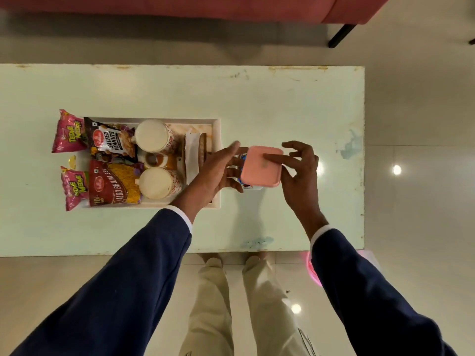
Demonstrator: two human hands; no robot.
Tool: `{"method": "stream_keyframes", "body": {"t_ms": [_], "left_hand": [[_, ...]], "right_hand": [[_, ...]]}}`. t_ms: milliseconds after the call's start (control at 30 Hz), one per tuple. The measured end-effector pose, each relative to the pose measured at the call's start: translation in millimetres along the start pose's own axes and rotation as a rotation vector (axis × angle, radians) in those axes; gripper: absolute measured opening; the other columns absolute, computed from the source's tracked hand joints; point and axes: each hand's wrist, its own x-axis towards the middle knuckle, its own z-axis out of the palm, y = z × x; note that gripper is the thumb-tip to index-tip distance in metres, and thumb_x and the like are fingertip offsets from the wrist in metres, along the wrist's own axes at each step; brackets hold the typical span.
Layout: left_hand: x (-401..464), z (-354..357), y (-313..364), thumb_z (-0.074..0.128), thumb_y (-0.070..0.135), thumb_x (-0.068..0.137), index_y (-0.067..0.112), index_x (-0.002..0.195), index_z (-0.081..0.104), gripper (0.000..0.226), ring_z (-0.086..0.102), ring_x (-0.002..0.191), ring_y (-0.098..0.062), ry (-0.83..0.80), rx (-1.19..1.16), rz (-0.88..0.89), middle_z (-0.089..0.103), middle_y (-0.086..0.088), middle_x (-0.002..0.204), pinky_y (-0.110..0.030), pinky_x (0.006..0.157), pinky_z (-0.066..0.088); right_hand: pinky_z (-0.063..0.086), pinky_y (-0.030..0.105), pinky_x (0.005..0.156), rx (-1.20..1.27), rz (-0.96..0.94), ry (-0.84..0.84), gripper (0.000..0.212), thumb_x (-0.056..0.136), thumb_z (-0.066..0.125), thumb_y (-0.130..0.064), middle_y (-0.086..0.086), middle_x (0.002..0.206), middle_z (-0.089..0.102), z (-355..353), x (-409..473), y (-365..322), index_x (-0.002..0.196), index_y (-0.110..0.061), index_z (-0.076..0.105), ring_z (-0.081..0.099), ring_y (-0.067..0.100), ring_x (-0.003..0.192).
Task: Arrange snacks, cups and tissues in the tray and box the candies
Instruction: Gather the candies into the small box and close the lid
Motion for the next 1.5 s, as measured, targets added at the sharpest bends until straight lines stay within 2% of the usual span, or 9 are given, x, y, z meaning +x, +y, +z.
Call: {"method": "stream_keyframes", "body": {"t_ms": [100,200,300,400,567,667,767,1100,1500], "left_hand": [[-2.4,0.5,0.0,0.072,0.011,0.093,0.016,0.125,0.066,0.032,0.07,0.076,-0.018,0.01,0.16,0.098,0.071,0.002,0.082,-0.031,0.047,0.055],[-1.5,1.6,-6.2,0.076,-0.001,0.087,0.02,0.128,0.062,0.048,0.068,0.088,-0.024,0.143,0.262,0.178,0.066,-0.017,0.091,-0.038,0.057,0.06],[-0.5,1.5,-15.7,0.078,-0.002,0.084,0.014,0.13,0.057,0.053,0.066,0.096,-0.033,0.214,0.343,0.229,0.066,-0.026,0.1,-0.047,0.072,0.06],[0.5,3.4,-25.8,0.081,0.009,0.084,0.016,0.13,0.056,0.053,0.069,0.095,-0.031,0.27,0.545,0.254,0.069,-0.014,0.103,-0.048,0.074,0.062],[8.5,-1.2,-37.2,0.078,0.011,0.087,0.012,0.128,0.064,0.044,0.064,0.098,-0.023,0.355,0.818,0.363,0.061,-0.006,0.108,-0.043,0.089,0.058],[14.5,-2.7,-37.2,0.077,0.007,0.086,0.014,0.13,0.062,0.047,0.062,0.104,-0.024,0.35,0.826,0.334,0.052,-0.001,0.111,-0.042,0.093,0.057],[18.2,-4.0,-36.9,0.075,0.005,0.087,0.014,0.129,0.058,0.047,0.064,0.102,-0.022,0.344,0.805,0.317,0.058,0.0,0.107,-0.036,0.087,0.058],[24.7,-5.9,-38.6,0.075,0.008,0.089,0.017,0.135,0.054,0.052,0.062,0.095,-0.015,0.336,0.907,0.31,0.061,0.005,0.102,-0.027,0.081,0.052],[26.0,-6.6,-39.9,0.078,0.003,0.085,0.017,0.143,0.052,0.064,0.065,0.107,-0.022,0.309,0.94,0.336,0.068,-0.007,0.12,-0.039,0.095,0.057]], "right_hand": [[0.043,0.012,0.085,0.061,-0.012,-0.048,0.041,0.088,0.063,0.008,0.001,0.128,0.053,7.6,1.5,-8.0,0.109,-0.023,0.078,0.053,0.017,0.103],[0.052,0.02,0.078,0.245,0.162,-0.058,0.061,0.081,0.044,0.022,0.006,0.127,0.056,12.1,4.7,-9.6,0.121,-0.018,0.065,0.065,0.015,0.098],[0.06,0.028,0.074,0.483,0.458,-0.122,0.036,0.096,0.051,-0.001,0.01,0.117,0.064,15.2,5.8,-5.0,0.128,-0.015,0.055,0.07,0.019,0.091],[0.061,0.039,0.074,0.276,0.461,-0.221,0.03,0.093,0.065,-0.023,0.004,0.101,0.068,21.7,8.5,1.6,0.123,-0.02,0.059,0.07,0.027,0.09],[0.052,0.026,0.067,0.111,0.442,-0.16,0.028,0.086,0.072,-0.018,0.004,0.107,0.065,32.8,23.1,8.0,0.112,-0.024,0.063,0.066,0.019,0.083],[0.058,0.036,0.073,0.09,0.486,-0.146,0.027,0.085,0.072,-0.017,0.008,0.108,0.065,40.5,28.2,9.8,0.11,-0.02,0.062,0.066,0.025,0.09],[0.05,0.025,0.068,0.074,0.495,-0.108,0.029,0.085,0.074,-0.018,0.007,0.103,0.068,45.0,30.9,10.7,0.11,-0.018,0.059,0.065,0.023,0.089],[0.052,0.031,0.079,0.015,0.531,-0.101,0.029,0.088,0.071,-0.022,0.004,0.103,0.069,50.4,31.1,14.5,0.116,-0.019,0.066,0.061,0.018,0.09],[0.058,0.049,0.085,-0.015,0.536,-0.255,0.047,0.088,0.07,-0.014,0.007,0.106,0.067,44.8,36.9,12.6,0.133,-0.023,0.061,0.065,0.029,0.103]]}}
